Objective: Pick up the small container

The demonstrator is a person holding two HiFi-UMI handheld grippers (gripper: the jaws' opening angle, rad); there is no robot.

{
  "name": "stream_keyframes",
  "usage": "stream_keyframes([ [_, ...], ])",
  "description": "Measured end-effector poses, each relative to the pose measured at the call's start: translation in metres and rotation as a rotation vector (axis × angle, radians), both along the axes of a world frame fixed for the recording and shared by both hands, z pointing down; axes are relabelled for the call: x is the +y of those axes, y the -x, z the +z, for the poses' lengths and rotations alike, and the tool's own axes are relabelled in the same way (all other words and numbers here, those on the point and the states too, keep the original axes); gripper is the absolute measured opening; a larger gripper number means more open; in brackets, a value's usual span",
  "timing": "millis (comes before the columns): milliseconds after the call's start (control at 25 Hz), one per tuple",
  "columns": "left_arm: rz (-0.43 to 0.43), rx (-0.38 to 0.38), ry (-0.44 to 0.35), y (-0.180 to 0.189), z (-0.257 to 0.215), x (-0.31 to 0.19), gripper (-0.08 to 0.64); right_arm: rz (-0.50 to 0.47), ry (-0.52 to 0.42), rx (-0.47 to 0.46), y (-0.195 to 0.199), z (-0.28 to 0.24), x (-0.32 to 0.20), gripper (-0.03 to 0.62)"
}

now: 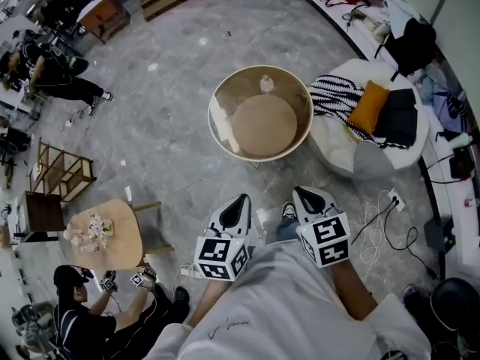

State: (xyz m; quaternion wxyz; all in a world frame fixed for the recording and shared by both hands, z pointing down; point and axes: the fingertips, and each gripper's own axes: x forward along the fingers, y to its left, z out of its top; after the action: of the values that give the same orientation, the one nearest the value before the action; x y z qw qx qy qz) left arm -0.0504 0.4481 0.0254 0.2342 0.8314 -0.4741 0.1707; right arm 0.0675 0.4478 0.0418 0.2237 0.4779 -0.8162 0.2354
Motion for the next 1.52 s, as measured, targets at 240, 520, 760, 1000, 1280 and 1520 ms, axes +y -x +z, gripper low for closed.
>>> stream_keyframes([
  [240,0.005,-0.006,-0.007,-0.030,0.002,-0.037,0.017,-0.022,0.010,-0.011,-0.026,0.007,-0.033,0.014],
  [520,-0.020,0.001,0.007,-0.045,0.011,-0.050,0.017,-0.076,0.018,-0.001,-0.039,0.018,-0.050,0.014],
  [760,-0.041,0.004,0.034,-0.042,0.021,-0.049,0.017,-0.121,0.038,0.001,-0.031,0.027,-0.052,0.014],
  [1000,-0.057,0.021,0.054,-0.032,0.028,-0.058,0.017,-0.158,0.057,0.009,-0.014,0.031,-0.061,0.014],
  [1280,-0.034,0.035,0.038,-0.018,0.023,-0.100,0.017,-0.149,0.049,0.038,0.000,0.026,-0.099,0.015],
  [1520,0.002,0.052,0.043,-0.007,0.018,-0.144,0.017,-0.155,0.053,0.054,0.016,0.024,-0.143,0.014],
])
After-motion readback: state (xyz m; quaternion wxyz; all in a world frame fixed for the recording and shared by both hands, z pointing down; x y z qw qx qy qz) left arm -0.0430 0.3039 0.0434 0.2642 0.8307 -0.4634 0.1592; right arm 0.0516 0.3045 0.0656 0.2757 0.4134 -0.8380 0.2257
